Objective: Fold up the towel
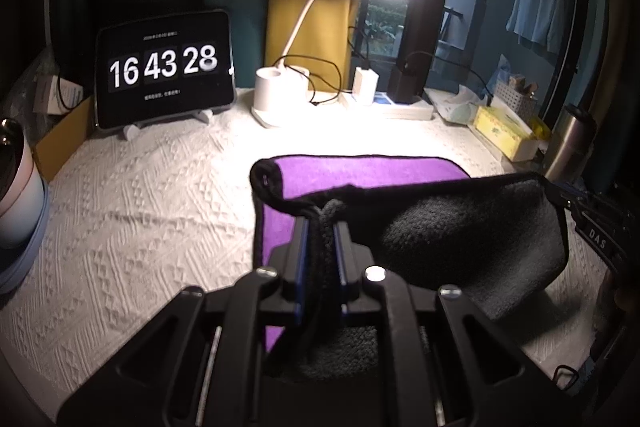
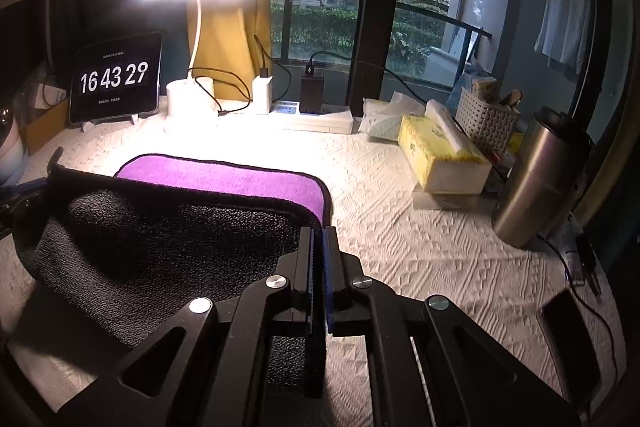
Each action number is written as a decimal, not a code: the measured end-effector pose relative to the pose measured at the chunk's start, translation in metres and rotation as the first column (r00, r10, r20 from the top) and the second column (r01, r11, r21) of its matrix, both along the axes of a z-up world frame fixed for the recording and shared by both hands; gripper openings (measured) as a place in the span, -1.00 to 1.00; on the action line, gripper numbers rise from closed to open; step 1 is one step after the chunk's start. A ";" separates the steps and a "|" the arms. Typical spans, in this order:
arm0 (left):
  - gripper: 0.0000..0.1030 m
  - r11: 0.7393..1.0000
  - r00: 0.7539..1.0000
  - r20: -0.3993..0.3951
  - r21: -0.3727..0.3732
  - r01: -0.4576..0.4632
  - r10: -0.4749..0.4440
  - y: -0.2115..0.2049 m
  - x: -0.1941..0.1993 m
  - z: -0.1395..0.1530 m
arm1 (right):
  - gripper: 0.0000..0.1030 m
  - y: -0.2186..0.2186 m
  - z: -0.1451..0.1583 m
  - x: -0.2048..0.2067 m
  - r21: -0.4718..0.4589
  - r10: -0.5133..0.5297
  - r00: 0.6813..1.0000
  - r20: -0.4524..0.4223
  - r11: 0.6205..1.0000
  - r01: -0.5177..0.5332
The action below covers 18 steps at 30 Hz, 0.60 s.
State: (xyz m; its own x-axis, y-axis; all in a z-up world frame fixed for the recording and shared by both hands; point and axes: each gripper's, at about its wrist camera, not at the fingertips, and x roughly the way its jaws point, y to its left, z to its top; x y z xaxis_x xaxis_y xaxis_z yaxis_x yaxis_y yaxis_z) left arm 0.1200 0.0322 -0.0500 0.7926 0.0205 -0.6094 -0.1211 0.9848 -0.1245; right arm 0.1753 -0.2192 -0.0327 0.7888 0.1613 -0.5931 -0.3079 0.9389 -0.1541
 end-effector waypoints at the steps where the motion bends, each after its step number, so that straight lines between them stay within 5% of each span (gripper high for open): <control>1: -0.76 1.000 1.000 0.001 0.000 0.000 0.000 0.000 0.001 0.001 | -0.90 0.000 0.001 0.001 -0.001 0.000 1.000 0.001 1.000 0.000; 18: -0.76 1.000 1.000 0.024 0.006 -0.002 0.002 0.006 0.034 0.004 | -0.90 0.007 0.003 0.036 -0.017 0.011 1.000 0.015 1.000 -0.011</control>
State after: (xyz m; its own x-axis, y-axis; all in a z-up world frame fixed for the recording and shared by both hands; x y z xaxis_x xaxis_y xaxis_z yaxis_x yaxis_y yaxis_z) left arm 0.1540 0.0378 -0.0456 0.8068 0.0257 -0.5903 -0.1202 0.9853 -0.1215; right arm 0.2114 -0.2126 -0.0297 0.7961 0.1601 -0.5837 -0.3154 0.9328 -0.1743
